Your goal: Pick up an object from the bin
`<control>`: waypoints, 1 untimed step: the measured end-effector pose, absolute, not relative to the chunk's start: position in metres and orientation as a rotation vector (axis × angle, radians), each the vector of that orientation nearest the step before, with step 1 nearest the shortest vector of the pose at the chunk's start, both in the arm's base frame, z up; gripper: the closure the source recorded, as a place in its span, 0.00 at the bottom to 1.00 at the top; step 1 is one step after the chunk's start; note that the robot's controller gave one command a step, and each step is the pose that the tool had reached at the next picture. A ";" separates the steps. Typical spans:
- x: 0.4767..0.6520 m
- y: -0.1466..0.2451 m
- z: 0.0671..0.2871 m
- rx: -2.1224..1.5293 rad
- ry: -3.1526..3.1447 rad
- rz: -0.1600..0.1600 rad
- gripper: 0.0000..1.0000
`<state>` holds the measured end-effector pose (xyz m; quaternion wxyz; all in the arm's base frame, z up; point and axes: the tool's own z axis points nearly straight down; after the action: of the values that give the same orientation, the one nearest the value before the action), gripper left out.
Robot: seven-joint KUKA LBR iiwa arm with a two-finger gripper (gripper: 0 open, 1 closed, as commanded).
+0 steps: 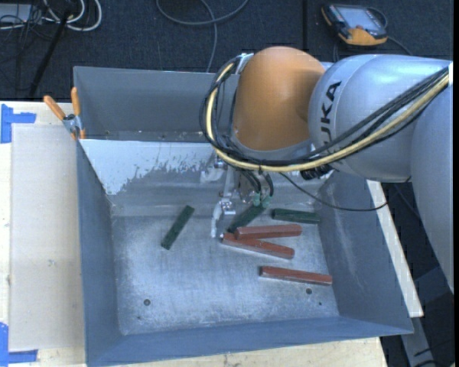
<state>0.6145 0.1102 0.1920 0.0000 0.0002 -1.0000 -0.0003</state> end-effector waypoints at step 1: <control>0.618 0.129 0.126 0.180 -3.139 0.000 0.00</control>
Offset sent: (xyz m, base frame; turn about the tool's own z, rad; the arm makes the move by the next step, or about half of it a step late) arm 0.0077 0.0274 -0.0429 -0.2884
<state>0.6176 0.1287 0.1261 -0.0013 0.0574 -0.9984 -0.0001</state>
